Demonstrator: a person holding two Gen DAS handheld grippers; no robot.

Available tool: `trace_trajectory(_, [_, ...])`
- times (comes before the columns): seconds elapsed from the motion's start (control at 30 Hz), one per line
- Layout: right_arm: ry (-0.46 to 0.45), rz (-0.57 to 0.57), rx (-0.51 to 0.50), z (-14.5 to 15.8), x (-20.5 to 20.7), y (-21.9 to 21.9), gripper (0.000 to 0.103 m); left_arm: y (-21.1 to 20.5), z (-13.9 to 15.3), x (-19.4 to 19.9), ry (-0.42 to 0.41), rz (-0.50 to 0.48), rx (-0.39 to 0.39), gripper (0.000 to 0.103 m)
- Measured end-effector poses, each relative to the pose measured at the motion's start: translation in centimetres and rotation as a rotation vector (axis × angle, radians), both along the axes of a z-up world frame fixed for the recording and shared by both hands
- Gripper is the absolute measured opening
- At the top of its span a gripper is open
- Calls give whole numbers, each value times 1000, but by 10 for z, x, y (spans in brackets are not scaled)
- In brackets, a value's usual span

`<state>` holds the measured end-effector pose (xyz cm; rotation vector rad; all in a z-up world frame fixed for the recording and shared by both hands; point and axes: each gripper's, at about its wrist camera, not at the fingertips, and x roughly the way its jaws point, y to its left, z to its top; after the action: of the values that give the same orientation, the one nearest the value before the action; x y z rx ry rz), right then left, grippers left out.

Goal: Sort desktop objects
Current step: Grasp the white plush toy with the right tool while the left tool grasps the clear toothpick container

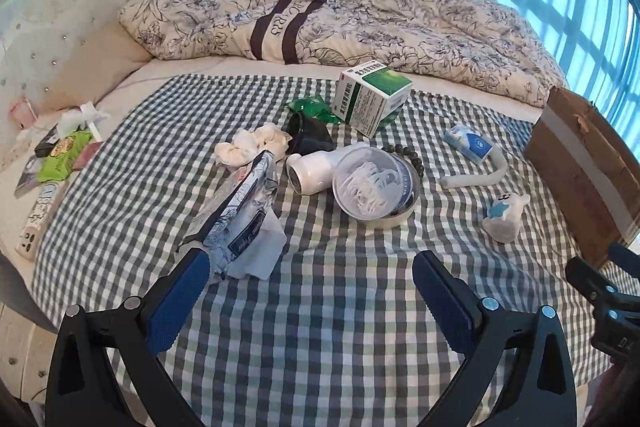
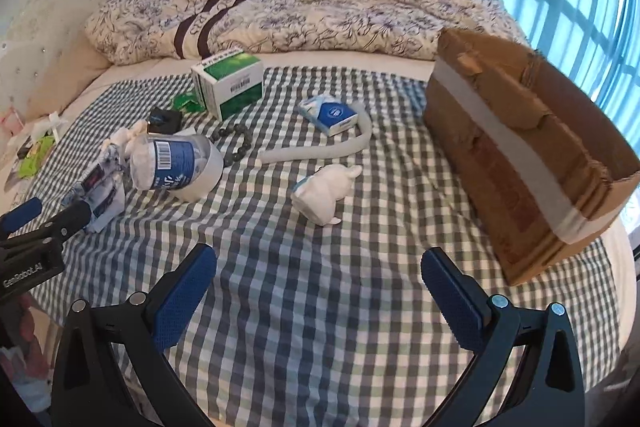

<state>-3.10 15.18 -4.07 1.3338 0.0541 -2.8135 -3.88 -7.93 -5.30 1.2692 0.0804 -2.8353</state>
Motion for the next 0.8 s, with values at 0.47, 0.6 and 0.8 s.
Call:
trace_trajectory(0.47, [-109,13,-27,-50,-70,-8,84,31,-41,-75,-79,-65,-4,103])
trace_trajectory(0.6, [-140,-13,-38,-65,-87,-2,80,35,-54,-97,-96,-70,-3,103])
trace_trajectory(0.8, [-175,-43,-53,-80,-108,7,80,40,-67,-118,-111,-99,19,103])
